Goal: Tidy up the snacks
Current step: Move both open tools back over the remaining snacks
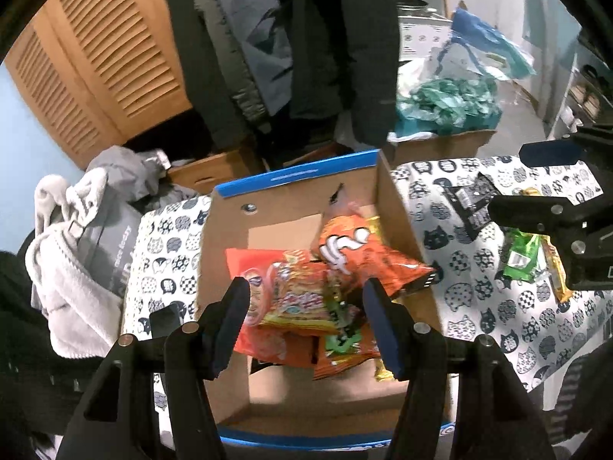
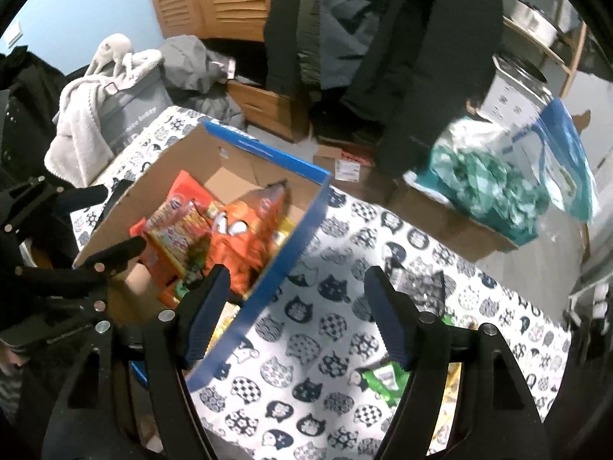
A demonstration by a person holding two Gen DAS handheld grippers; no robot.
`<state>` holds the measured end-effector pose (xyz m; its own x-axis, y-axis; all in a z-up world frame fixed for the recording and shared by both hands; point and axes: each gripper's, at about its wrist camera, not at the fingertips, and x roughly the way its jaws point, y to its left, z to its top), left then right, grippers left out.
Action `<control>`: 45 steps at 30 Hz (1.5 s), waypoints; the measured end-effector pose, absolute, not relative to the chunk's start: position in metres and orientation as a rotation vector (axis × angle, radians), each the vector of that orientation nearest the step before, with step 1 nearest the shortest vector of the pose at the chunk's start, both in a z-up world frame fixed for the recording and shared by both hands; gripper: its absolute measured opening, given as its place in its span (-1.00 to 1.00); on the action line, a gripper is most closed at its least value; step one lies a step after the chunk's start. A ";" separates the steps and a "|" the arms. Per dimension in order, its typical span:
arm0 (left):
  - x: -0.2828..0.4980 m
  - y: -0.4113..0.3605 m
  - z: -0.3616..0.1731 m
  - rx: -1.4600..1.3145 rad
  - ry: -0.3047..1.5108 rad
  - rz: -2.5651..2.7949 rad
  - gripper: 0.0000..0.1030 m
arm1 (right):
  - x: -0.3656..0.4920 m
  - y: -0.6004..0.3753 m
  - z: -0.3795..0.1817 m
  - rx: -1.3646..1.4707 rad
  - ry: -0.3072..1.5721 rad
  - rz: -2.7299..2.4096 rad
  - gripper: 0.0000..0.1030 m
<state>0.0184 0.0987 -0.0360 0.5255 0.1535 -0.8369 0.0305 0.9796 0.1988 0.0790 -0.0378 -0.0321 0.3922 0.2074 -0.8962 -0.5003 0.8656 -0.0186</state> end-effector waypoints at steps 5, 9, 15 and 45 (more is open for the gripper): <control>0.018 0.079 -0.033 0.225 1.015 0.046 0.22 | 0.074 -0.064 -0.029 -0.287 1.083 0.428 0.41; 0.020 0.065 -0.032 0.236 1.015 0.029 0.22 | 0.073 -0.086 -0.026 -0.262 1.084 0.395 0.41; 0.025 0.041 -0.035 0.226 1.035 -0.015 0.24 | 0.070 -0.123 -0.023 -0.209 1.091 0.344 0.41; 0.048 -0.071 -0.076 0.319 1.102 -0.167 0.39 | 0.058 -0.260 -0.067 -0.059 1.180 0.120 0.42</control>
